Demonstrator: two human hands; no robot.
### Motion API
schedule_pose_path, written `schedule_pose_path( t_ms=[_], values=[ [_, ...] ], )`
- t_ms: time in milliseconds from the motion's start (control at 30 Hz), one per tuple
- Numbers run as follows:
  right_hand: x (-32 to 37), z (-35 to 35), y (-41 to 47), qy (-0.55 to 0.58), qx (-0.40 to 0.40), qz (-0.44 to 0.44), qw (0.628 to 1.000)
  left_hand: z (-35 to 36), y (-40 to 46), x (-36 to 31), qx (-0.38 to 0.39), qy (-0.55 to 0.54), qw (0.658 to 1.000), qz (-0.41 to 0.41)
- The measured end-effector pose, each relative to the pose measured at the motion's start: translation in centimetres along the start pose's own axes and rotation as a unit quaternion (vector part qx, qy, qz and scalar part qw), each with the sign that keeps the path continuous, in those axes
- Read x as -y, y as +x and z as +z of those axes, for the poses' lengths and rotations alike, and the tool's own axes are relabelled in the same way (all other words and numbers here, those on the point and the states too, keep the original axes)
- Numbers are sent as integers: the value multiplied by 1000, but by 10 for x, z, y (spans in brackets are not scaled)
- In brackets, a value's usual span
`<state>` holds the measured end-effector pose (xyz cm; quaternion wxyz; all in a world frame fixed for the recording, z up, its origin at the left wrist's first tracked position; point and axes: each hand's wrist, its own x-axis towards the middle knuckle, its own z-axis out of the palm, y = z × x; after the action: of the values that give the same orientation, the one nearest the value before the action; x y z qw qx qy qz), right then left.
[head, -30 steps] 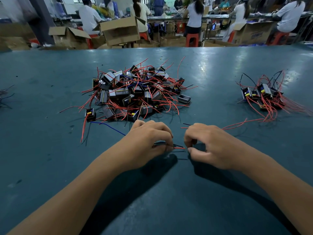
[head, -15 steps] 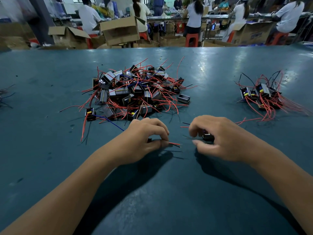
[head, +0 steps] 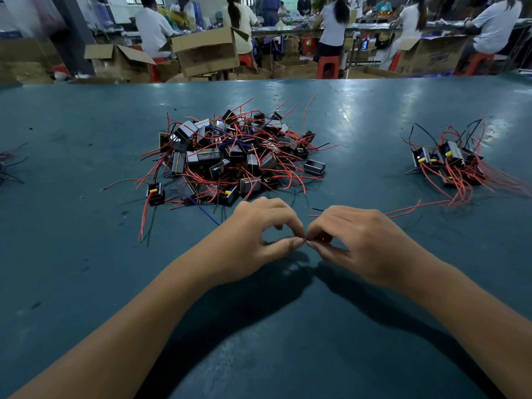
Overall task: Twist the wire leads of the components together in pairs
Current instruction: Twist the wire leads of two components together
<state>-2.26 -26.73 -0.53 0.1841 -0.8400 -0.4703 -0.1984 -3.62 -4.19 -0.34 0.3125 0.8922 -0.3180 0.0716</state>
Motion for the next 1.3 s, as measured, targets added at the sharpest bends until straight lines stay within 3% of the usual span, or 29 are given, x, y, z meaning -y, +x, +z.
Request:
schedule_pose_path(
  t_ms=[200,533,633,733,800,933,1000,1200,1300],
  values=[
    [-2,-1,-1,-6,-9,-3,1000,3,-1,-2,29,-23,999,-14],
    [0,-3,0,-12,-22,2,1000,-3,-2,-1,0,-39,999,-9],
    [4,1,-1,51,-17,96,994,0,-2,-2,-19,-28,999,5],
    [6,8,0,221,-43,251,942,3,-1,-4,-34,-10,999,19],
    [9,11,1,278,-43,278,918,4,-1,-5,-31,-20,999,13],
    [15,6,1,81,-55,72,993,0,1,-9,32,-160,984,-66],
    [12,4,3,-17,-76,-7,997,-2,0,-11,46,-240,963,-113],
    [10,5,12,-127,-125,-93,980,-1,2,-15,33,-380,903,-199],
    [11,5,11,-122,-115,-67,984,3,3,-15,8,-371,907,-199]
  ],
)
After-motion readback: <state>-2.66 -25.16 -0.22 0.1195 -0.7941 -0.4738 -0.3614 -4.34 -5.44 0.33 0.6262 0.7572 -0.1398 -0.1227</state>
